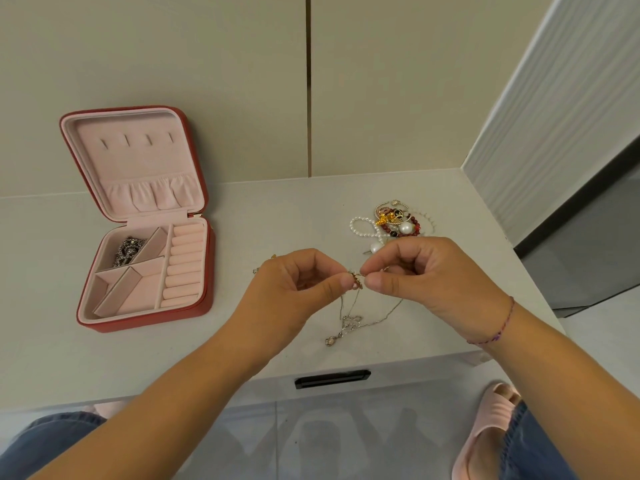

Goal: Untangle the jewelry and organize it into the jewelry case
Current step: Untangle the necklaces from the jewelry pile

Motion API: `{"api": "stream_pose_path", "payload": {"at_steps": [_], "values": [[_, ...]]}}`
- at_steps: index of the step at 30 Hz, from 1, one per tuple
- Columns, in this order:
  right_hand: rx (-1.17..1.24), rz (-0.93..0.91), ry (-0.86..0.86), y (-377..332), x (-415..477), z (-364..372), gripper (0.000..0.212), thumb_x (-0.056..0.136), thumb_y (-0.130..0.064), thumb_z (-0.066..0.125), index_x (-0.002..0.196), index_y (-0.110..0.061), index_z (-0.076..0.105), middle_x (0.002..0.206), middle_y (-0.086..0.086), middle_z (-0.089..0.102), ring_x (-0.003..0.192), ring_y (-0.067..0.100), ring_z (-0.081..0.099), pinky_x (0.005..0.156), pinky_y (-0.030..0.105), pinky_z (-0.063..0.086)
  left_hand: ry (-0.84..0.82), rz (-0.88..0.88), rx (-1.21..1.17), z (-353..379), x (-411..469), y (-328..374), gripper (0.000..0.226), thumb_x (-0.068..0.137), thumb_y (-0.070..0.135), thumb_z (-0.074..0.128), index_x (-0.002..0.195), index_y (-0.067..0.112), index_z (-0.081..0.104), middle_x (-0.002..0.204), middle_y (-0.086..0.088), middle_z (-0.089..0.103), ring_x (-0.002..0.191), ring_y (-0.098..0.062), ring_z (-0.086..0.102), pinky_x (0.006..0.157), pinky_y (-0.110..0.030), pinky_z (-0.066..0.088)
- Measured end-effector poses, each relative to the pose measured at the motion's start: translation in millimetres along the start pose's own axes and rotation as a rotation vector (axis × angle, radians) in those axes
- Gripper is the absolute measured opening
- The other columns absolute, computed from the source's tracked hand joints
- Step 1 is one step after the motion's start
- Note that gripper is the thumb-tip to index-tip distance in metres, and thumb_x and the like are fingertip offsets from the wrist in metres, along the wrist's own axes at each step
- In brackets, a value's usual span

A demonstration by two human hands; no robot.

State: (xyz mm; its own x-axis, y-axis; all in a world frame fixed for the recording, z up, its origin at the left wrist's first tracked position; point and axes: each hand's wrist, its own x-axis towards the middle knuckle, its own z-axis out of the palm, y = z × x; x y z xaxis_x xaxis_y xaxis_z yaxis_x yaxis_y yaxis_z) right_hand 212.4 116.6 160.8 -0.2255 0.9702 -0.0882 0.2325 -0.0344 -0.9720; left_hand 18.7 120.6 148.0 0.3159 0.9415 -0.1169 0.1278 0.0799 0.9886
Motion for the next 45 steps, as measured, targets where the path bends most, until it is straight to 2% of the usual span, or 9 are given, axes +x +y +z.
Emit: {"api": "stream_pose_path", "payload": {"at_steps": [6,11,18,22,29,33,36,41,45], "values": [[-0.009,0.007,0.022,1.3,1.5,1.0,0.004,0.076,-0.016,0.074,0.079,-0.016,0.075,0.051,-0.007,0.025,0.055,0.015,0.024,0.063,0.030,0.028,-0.012,0.004,-0.032,0.6,-1.7,-1.6,0.016,0.073,0.027,0.071,0.079,0.013,0.070,0.068,-0.002,0.066,0.065,-0.008,0.058,0.065,-0.016,0.047],[-0.028,-0.022,0.003,1.8,0.5,1.8,0.008,0.082,-0.013,0.070,0.077,-0.019,0.073,0.063,0.006,0.042,0.063,0.017,0.038,0.065,0.028,0.036,-0.004,0.017,0.021,1.1,-0.6,-2.6,0.016,0.071,0.036,0.071,0.079,0.023,0.073,0.084,-0.023,0.065,0.072,-0.021,0.053,0.070,-0.029,0.043],[-0.023,-0.020,0.012,0.7,-1.0,2.2,0.005,0.084,-0.016,0.065,0.082,-0.017,0.070,0.085,0.017,0.064,0.076,0.013,0.052,0.072,0.021,0.044,0.010,0.020,-0.004,-0.1,0.4,-1.6,0.005,0.081,0.016,0.071,0.086,0.018,0.072,0.070,-0.012,0.059,0.060,-0.010,0.047,0.055,-0.017,0.042],[-0.028,-0.009,0.014,-1.2,-1.4,2.6,0.016,0.078,-0.028,0.064,0.083,-0.015,0.071,0.089,0.021,0.064,0.075,0.011,0.052,0.070,0.018,0.043,0.017,0.028,-0.003,-1.4,0.1,-2.9,0.010,0.082,0.017,0.072,0.091,0.022,0.071,0.067,-0.004,0.053,0.063,-0.013,0.044,0.058,-0.016,0.039],[-0.028,-0.021,-0.002,-3.1,-1.6,2.8,0.011,0.085,-0.018,0.062,0.077,-0.017,0.070,0.064,-0.014,0.060,0.060,-0.002,0.048,0.062,0.009,0.040,0.017,0.037,0.045,1.6,-2.4,1.8,0.020,0.068,0.040,0.071,0.083,0.028,0.076,0.075,-0.010,0.070,0.070,-0.026,0.053,0.071,-0.031,0.043],[-0.045,-0.017,-0.001,-4.4,-2.7,4.0,0.017,0.081,-0.030,0.060,0.075,-0.018,0.070,0.066,-0.008,0.058,0.061,0.002,0.046,0.062,0.014,0.040,0.040,0.038,0.071,1.3,-2.4,1.0,0.015,0.075,0.036,0.070,0.081,0.024,0.076,0.079,-0.002,0.073,0.072,-0.027,0.058,0.071,-0.022,0.046],[-0.044,-0.012,-0.013,-3.5,-1.8,4.2,0.023,0.077,-0.036,0.058,0.077,-0.016,0.069,0.064,-0.006,0.056,0.061,0.004,0.047,0.061,0.015,0.042,0.049,0.030,0.070,1.4,-3.3,2.8,0.012,0.079,0.031,0.069,0.081,0.021,0.075,0.063,0.007,0.066,0.055,-0.002,0.048,0.056,-0.010,0.039],[0.014,-0.023,-0.080,2.2,-1.7,5.7,0.033,0.071,-0.028,0.077,0.096,-0.016,0.059,0.066,-0.006,0.051,0.063,0.011,0.044,0.062,0.022,0.042,0.053,0.011,0.039,1.8,-2.9,3.0,0.023,0.075,0.040,0.065,0.078,0.019,0.073,0.054,0.014,0.049,0.049,-0.003,0.034,0.050,-0.010,0.031],[-0.056,-0.088,-0.064,1.4,-2.4,7.9,0.035,0.069,-0.014,0.081,0.090,-0.020,0.055,0.070,-0.012,0.047,0.061,0.006,0.040,0.059,0.022,0.041,0.037,-0.013,0.007,1.3,-2.5,2.9,0.018,0.083,0.031,0.064,0.080,0.017,0.074,0.052,0.015,0.045,0.051,-0.005,0.032,0.051,-0.013,0.030]]}}
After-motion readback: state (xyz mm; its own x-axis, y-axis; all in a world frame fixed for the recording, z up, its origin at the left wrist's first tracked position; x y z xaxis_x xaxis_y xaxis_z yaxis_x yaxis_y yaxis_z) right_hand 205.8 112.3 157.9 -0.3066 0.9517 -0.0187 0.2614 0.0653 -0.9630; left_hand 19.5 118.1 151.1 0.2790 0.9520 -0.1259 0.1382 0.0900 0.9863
